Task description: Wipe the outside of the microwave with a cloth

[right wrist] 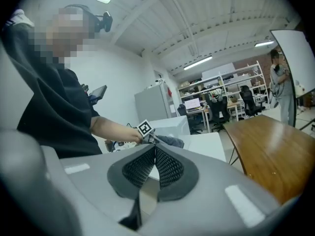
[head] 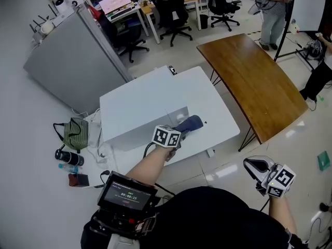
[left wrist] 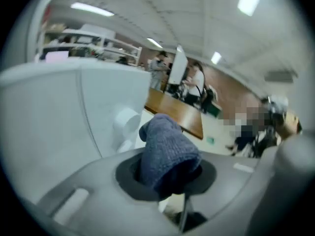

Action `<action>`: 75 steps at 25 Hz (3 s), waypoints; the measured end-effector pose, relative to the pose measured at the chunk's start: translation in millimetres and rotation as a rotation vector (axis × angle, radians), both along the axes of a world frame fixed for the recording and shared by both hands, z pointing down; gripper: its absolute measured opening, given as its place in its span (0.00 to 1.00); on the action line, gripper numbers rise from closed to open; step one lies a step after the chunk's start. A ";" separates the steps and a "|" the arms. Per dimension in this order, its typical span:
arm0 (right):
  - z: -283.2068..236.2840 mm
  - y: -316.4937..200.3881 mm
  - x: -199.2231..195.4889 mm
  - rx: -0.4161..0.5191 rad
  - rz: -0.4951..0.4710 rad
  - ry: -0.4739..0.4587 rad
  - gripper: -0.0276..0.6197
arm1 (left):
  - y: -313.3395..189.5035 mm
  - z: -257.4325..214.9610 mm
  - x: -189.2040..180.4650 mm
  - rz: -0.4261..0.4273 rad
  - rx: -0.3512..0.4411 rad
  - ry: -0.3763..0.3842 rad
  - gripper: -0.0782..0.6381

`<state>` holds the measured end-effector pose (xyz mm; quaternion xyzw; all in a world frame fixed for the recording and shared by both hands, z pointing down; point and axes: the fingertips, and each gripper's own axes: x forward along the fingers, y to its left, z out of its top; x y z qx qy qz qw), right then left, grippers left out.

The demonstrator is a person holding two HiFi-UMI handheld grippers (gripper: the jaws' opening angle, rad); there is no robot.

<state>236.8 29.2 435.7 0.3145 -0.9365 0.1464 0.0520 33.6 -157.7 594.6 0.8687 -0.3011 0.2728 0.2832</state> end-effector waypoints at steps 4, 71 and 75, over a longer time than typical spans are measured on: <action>5.5 -3.3 25.3 -0.013 0.001 -0.011 0.05 | -25.5 15.2 -6.0 -0.264 -0.195 0.299 0.21; -29.0 36.3 -307.6 0.034 -0.402 0.160 0.05 | 124.6 40.7 -360.5 -0.440 -0.284 0.566 0.21; -24.7 30.2 -270.4 0.031 -0.377 0.142 0.05 | 112.9 48.0 -273.0 -0.331 -0.319 0.559 0.21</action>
